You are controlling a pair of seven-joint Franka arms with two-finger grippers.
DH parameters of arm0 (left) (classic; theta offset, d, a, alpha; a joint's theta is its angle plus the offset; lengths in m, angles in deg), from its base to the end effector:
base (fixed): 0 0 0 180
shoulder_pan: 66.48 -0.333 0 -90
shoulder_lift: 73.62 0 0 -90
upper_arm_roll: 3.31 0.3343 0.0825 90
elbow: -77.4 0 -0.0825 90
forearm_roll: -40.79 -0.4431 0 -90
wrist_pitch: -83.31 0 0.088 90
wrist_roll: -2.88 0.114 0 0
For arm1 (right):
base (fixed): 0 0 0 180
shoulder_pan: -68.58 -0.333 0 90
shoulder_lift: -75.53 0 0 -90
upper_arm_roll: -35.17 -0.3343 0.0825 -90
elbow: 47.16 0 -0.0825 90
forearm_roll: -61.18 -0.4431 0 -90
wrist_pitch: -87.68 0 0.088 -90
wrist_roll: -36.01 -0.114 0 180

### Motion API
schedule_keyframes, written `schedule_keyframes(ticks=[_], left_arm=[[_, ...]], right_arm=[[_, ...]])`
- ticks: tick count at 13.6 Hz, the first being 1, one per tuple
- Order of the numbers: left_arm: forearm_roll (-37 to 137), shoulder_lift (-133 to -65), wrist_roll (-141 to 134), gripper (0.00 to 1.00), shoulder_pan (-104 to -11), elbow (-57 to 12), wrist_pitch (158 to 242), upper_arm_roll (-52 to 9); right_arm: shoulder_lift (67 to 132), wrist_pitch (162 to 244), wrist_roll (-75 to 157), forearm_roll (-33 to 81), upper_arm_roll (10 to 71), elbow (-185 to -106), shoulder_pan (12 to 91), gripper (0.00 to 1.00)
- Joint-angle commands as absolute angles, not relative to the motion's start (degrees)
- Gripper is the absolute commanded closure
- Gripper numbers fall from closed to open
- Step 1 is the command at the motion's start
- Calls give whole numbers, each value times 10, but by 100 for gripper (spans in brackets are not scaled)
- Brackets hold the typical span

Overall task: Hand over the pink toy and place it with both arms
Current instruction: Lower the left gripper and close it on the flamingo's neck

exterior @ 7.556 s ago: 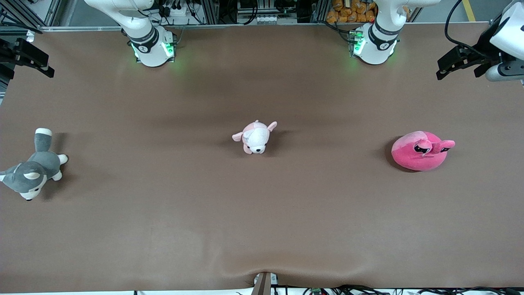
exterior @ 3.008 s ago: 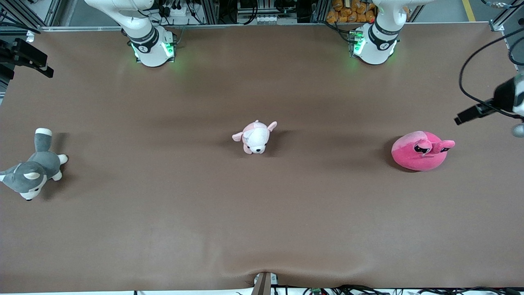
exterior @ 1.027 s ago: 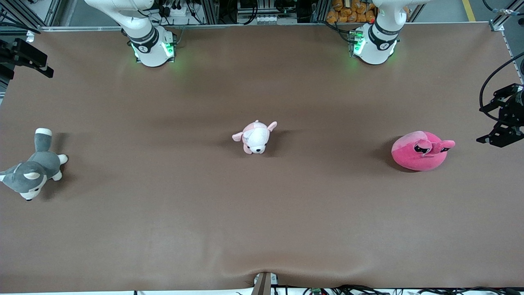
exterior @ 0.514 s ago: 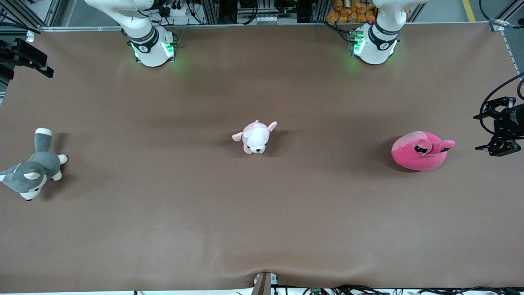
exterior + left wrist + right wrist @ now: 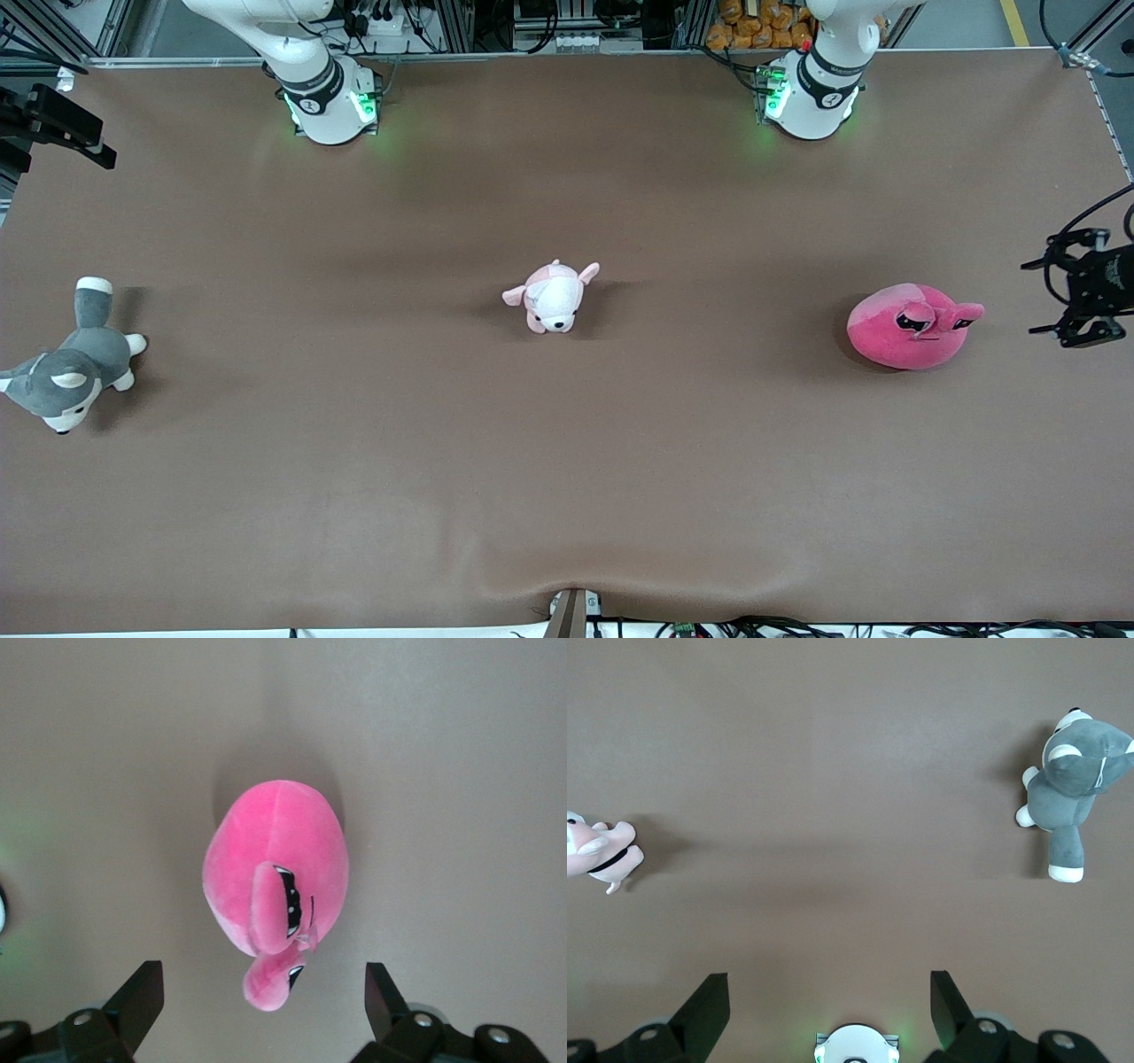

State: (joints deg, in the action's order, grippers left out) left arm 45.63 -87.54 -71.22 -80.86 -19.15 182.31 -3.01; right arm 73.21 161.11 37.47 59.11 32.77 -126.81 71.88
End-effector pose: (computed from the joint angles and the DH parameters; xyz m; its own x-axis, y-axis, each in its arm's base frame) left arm 0.6485 0.1610 0.4311 -0.0114 0.9915 -0.1294 0.9853 -0.0109 -0.1704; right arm 0.5632 -0.0033 0.7284 0.9976 0.0199 -0.0670 0.0176 -0.9992 -0.0353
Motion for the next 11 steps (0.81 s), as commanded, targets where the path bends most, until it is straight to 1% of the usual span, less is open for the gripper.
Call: schedule_keyframes(ticks=[1, 4, 11], left_arm=[[476, -866, -722, 0, -817, -234, 1865, -35], [491, -865, -731, 0, -819, -253, 1879, -35], [521, -859, -731, 0, -821, -326, 1954, -35]], right_arm=[[740, 1607, 381, 579, 320, -1254, 734, 0], [740, 1607, 381, 579, 320, -1254, 734, 0], [740, 1607, 381, 579, 320, -1254, 734, 0]])
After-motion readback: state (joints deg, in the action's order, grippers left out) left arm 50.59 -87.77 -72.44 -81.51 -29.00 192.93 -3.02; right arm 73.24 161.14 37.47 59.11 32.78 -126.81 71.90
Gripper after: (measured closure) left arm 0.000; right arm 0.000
